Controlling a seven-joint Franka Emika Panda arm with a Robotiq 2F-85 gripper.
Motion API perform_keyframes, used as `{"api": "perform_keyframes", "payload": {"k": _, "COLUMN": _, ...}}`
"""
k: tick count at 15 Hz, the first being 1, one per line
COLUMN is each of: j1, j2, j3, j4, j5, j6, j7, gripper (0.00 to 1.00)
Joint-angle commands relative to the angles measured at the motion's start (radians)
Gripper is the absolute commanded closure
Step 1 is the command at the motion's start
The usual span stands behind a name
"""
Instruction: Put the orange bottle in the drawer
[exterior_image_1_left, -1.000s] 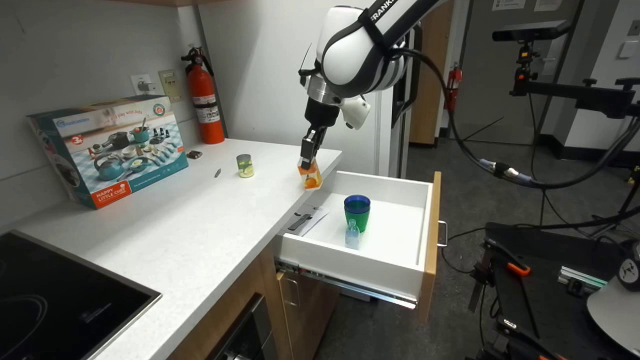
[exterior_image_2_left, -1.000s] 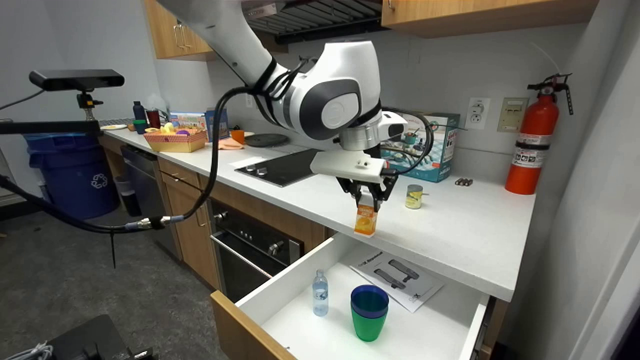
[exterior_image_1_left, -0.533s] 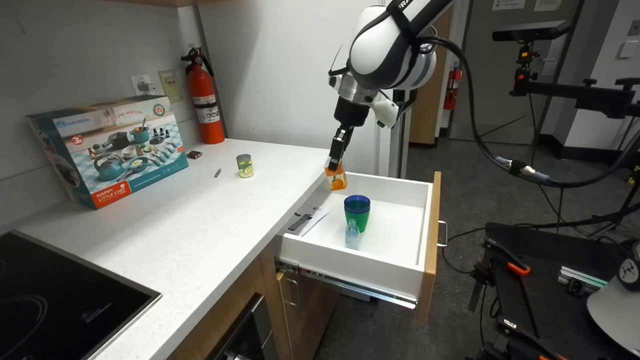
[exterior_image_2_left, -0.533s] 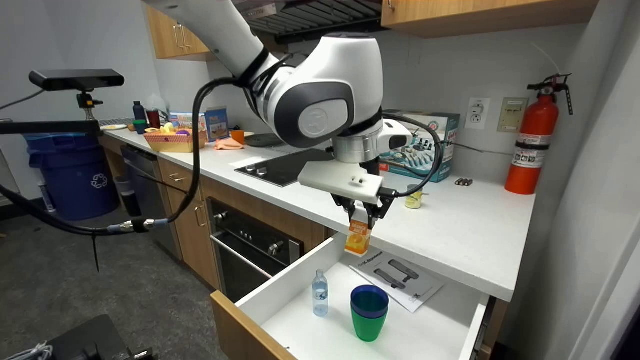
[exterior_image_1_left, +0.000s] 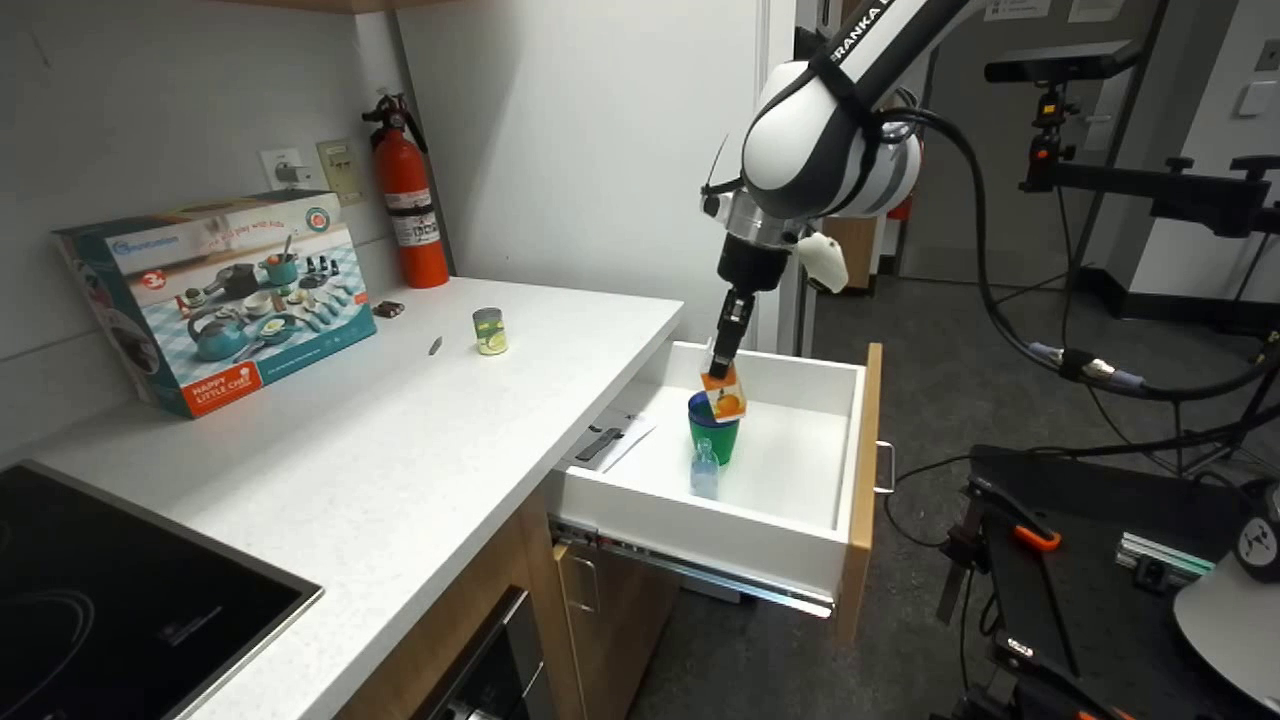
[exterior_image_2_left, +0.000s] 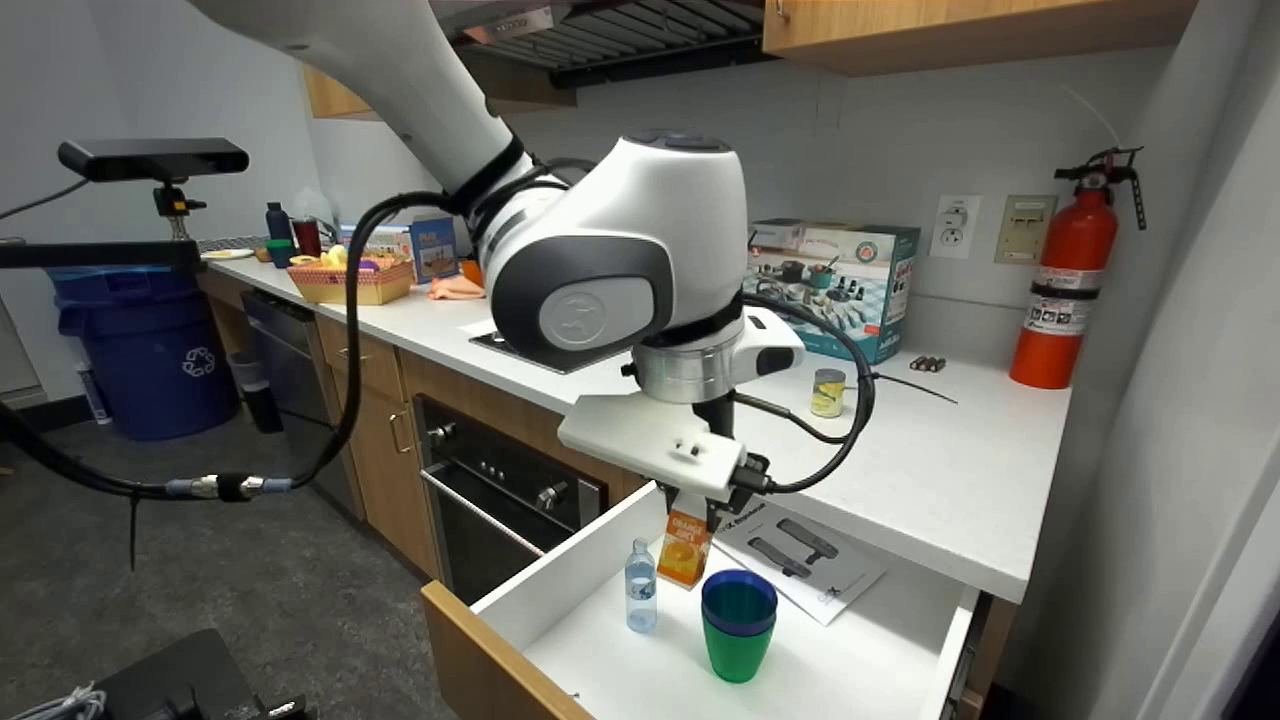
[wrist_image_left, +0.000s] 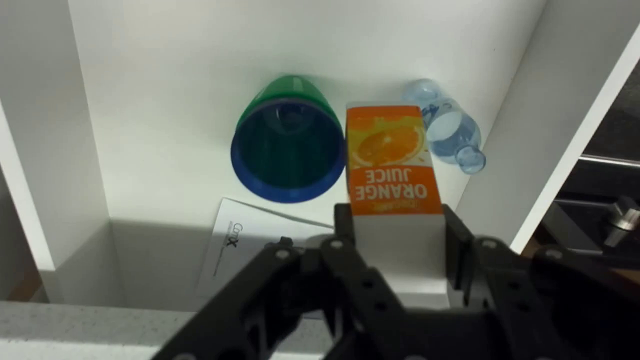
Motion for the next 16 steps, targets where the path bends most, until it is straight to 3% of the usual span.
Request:
{"api": "perform_keyframes", "payload": {"k": 1, "j1": 0.005, "j2": -0.043, "j3": 0.001, "j4": -0.084, "j5": 0.077, "j6": 0.038, "j7": -0.122, "gripper": 0.82}}
{"api": "perform_keyframes", "payload": {"k": 10, "j1": -0.001, "j2": -0.006, "j3": 0.059, "j4": -0.173, "j5": 0.243, "j6": 0.192, "j7": -0.365, "gripper": 0.82}}
{"api": "perform_keyframes", "payload": {"k": 16, "j1": -0.007, "j2": 0.045, "j3": 0.093, "j4": -0.175, "j5": 0.3, "j6": 0.261, "j7": -0.449, "gripper": 0.82}}
